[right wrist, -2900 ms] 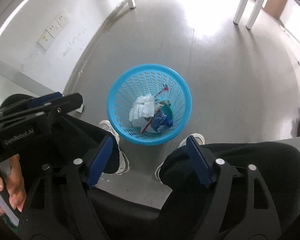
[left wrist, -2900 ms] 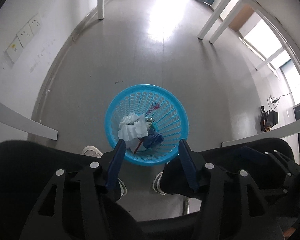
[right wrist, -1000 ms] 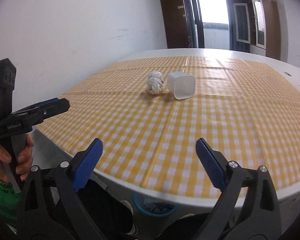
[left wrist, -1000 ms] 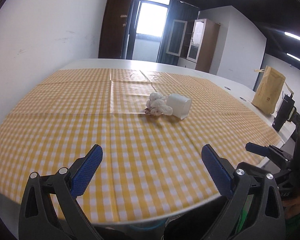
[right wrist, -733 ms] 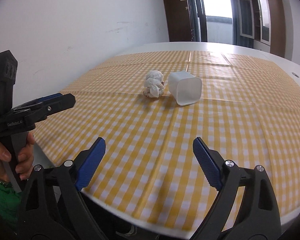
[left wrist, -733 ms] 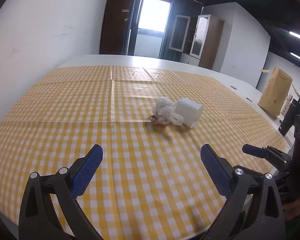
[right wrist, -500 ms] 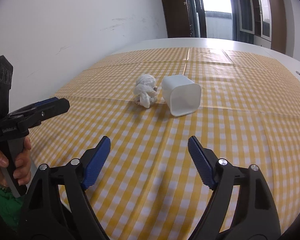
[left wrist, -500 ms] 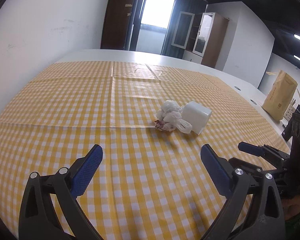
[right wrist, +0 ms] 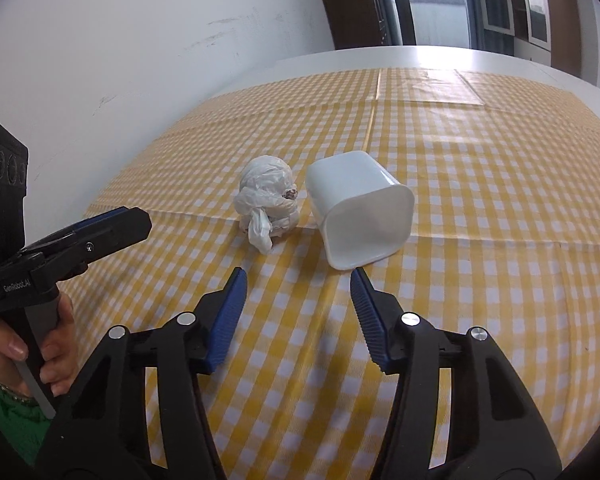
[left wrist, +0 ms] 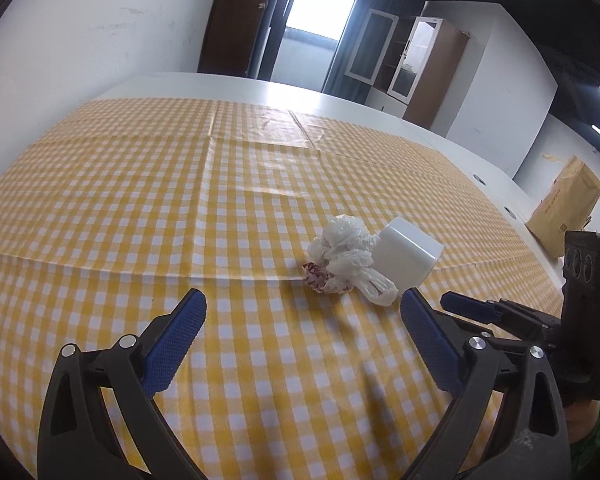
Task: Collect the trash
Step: 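Grasp the crumpled plastic bag with left tool while right tool grasps the white cup rim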
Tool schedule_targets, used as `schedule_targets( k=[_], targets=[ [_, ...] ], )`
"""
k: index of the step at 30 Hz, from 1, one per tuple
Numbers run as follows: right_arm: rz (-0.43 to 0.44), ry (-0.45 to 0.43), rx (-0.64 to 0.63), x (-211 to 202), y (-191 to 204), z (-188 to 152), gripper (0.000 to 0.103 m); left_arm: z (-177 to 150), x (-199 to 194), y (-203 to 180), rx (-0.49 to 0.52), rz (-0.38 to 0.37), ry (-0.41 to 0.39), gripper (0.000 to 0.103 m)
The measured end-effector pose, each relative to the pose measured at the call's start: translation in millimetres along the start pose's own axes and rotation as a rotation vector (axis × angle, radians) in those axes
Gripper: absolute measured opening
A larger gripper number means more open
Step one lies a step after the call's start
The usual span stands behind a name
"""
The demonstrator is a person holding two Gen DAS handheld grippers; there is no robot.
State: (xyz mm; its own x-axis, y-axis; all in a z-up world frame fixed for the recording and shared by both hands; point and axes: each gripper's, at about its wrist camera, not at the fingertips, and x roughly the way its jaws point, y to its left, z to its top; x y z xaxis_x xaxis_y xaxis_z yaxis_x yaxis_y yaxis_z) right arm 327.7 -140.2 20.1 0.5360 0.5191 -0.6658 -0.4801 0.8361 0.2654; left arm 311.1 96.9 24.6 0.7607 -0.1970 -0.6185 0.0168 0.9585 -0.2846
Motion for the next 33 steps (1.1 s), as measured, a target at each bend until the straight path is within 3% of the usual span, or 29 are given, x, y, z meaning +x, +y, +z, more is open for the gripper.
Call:
schedule_targets(
  k=[8, 13, 15, 27, 29, 31, 32, 33],
  targets=[
    [-0.004, 0.031, 0.02, 22, -9, 16, 0.036, 8, 22, 5, -0.029, -0.001, 0.031, 0.095],
    [0.051, 0.063, 0.089, 36, -11, 23, 0.021, 18, 31, 4, -0.025, 0.003, 0.034, 0.095],
    [0.046, 0.063, 0.082, 39, -13, 27, 0.008, 23, 34, 3, -0.024, 0.005, 0.035, 0.095],
    [0.029, 0.015, 0.037, 15, -24, 19, 0.002, 34, 69, -24, 0.051, 0.038, 0.087, 0.092],
    [0.028, 0.008, 0.044, 9, -28, 16, 0.002, 33, 78, -27, 0.046, 0.041, 0.11, 0.088],
    [0.021, 0.001, 0.056, 3, -33, 13, 0.002, 31, 85, -31, 0.061, 0.046, 0.126, 0.069],
    [0.018, -0.002, 0.064, -1, -36, 11, 0.002, 29, 89, -33, 0.074, 0.062, 0.13, 0.066],
    [0.02, -0.005, 0.072, -5, -38, 8, 0.002, 27, 92, -33, 0.081, 0.071, 0.131, 0.052]
  ],
)
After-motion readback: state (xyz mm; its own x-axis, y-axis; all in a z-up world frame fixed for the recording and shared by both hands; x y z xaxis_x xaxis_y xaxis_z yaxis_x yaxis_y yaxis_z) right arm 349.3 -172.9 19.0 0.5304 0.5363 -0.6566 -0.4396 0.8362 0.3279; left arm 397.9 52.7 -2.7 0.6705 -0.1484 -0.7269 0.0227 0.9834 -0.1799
